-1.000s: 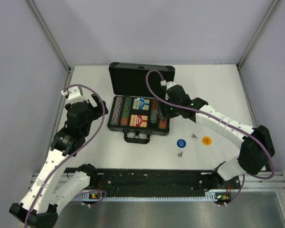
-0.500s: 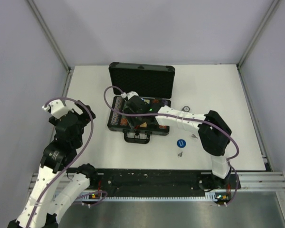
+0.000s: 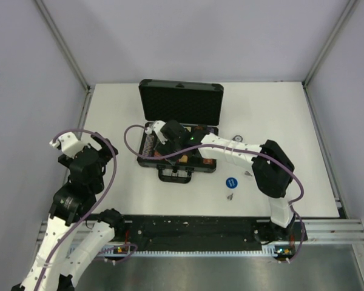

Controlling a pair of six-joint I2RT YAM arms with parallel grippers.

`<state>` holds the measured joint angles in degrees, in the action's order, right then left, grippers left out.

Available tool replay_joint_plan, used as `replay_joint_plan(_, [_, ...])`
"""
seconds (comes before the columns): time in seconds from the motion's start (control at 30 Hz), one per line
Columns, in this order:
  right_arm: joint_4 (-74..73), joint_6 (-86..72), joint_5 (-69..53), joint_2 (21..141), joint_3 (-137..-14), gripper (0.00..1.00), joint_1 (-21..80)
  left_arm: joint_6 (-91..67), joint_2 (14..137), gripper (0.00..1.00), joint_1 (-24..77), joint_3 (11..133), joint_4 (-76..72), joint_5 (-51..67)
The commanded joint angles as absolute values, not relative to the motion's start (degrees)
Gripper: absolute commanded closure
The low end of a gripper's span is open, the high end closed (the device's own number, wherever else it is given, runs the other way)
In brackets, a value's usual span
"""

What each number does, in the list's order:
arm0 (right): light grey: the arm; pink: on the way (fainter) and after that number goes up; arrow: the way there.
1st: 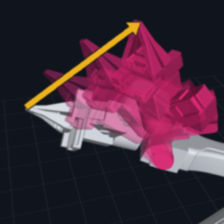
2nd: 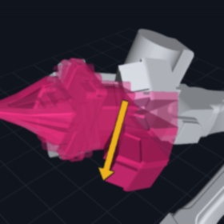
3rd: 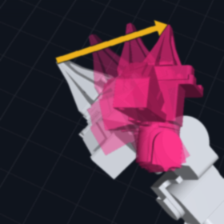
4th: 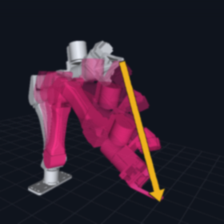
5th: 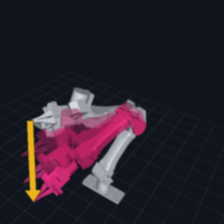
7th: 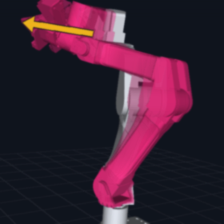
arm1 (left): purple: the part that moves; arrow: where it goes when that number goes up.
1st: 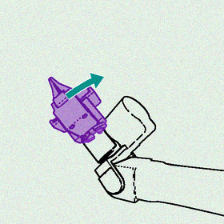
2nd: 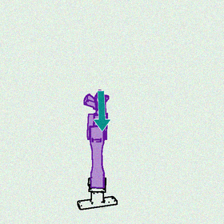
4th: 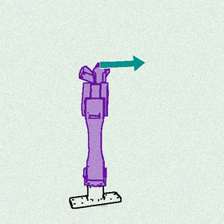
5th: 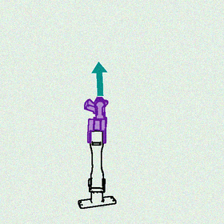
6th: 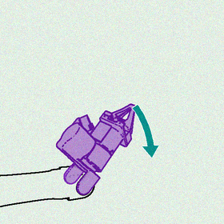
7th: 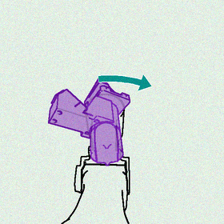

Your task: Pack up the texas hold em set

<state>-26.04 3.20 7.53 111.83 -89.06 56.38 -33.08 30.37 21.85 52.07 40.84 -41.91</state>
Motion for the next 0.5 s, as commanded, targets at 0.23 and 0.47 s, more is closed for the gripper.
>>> replay_joint_plan(0.23, [-28.21,18.36,-1.21,113.46,-92.90,0.32,53.61,-32.87,29.88,0.01,21.62,52.82,39.90,-44.03])
replay_joint_plan(0.47, [-30.67,20.39,-2.11,117.24,-95.54,0.31,53.53,-32.34,30.59,0.01,21.71,53.00,39.90,-44.12])
